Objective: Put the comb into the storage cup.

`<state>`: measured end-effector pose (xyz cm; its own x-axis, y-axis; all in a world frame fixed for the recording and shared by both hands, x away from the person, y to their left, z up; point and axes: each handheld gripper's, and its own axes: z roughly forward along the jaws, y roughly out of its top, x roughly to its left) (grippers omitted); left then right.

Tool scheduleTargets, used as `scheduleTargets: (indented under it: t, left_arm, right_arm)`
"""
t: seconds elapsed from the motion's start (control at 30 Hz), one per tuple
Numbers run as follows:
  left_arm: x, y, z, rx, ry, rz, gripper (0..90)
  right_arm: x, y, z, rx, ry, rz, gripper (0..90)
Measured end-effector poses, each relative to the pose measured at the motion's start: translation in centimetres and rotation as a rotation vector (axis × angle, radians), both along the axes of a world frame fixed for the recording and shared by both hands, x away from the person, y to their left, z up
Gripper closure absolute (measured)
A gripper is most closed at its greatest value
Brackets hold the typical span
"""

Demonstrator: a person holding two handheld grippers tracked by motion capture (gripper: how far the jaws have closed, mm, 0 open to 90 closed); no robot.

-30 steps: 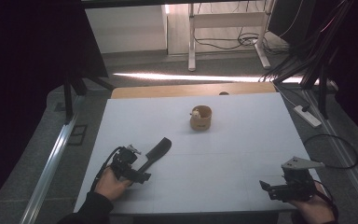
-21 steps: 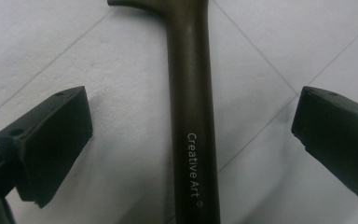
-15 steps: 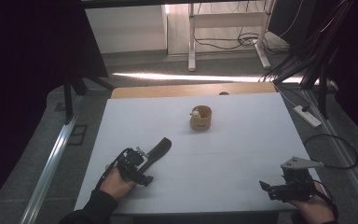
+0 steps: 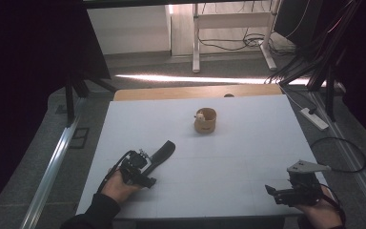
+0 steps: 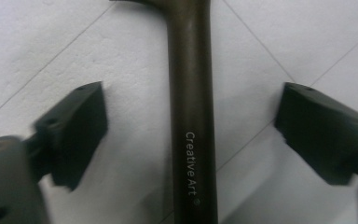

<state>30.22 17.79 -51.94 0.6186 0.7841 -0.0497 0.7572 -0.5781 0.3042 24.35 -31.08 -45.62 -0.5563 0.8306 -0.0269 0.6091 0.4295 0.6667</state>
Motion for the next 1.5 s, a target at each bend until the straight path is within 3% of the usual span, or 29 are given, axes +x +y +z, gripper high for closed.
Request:
scheduleTargets:
  t: [0.2, 0.47, 0.87, 0.97, 1.5]
  left_arm:
    - [-0.2, 0.1, 0.6, -0.006, -0.016, -0.001, 44.5]
    - [0.0, 0.4, 0.7, -0.018, -0.014, 0.014, 71.3]
    - [0.1, 0.8, 0.7, -0.049, -0.009, 0.017, 72.3]
    - [0.1, 0.9, 0.8, -0.077, -0.006, 0.011, 72.3]
    - [-0.8, 1.3, 2.1, -0.117, -0.105, 0.002, 72.2]
  right_arm:
    - [0.0, 0.0, 0.0, -0.001, -0.001, 0.001, 3.0]
    - [0.0, 0.0, 0.0, -0.003, 0.000, 0.003, 3.0]
    - [0.0, 0.1, 0.0, -0.005, -0.003, 0.007, 3.0]
    - [-0.1, 0.1, 0.0, -0.005, -0.004, 0.007, 3.0]
    - [-0.1, 0.1, 0.0, -0.005, -0.008, 0.007, 3.0]
